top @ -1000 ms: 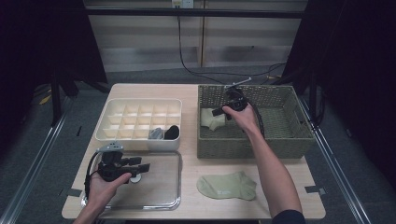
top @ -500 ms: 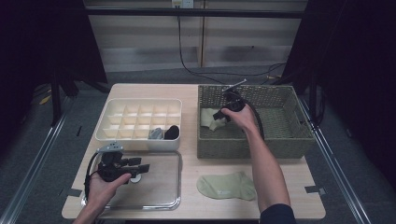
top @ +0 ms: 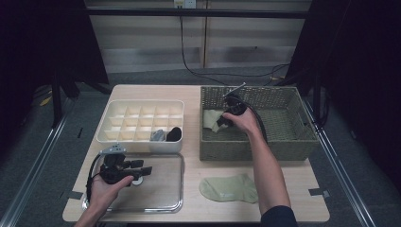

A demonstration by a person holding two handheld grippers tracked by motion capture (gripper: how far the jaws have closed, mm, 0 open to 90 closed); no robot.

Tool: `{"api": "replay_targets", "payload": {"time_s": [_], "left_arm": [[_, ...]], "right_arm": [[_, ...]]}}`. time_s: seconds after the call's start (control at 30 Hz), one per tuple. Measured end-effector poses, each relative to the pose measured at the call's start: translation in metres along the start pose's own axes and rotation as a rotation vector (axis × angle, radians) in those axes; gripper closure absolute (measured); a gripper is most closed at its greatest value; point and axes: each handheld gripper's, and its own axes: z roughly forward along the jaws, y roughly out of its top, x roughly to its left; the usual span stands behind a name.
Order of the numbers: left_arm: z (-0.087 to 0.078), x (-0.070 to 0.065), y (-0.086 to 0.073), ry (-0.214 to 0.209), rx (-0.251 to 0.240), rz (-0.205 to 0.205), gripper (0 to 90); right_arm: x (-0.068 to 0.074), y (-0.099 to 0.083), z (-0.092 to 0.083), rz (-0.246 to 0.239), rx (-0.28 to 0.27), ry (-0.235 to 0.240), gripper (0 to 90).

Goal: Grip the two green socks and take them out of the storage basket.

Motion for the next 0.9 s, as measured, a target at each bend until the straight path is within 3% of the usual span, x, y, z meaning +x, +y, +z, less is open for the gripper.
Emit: {"api": "replay_targets", "payload": {"time_s": [0.17,0.4,0.43,0.7,0.9], "left_arm": [[0.0,0.0,0.0,0.006,-0.005,0.001,44.3],[0.001,0.0,-0.001,0.005,0.004,0.002,44.2],[0.001,0.0,-0.001,0.004,0.004,0.002,44.2],[0.0,-0.001,-0.001,0.007,-0.002,0.0,44.2],[0.0,0.0,-0.001,0.005,-0.001,0.002,44.2]], "right_arm": [[0.0,0.0,0.004,-0.003,0.028,0.004,60.6],[-0.002,0.001,0.005,0.022,0.055,-0.017,87.1],[-0.002,0.001,0.004,0.019,0.052,-0.014,87.6],[-0.002,0.001,-0.011,0.034,-0.059,0.034,88.2],[0.002,0.002,-0.023,0.015,-0.098,0.052,88.2]]}}
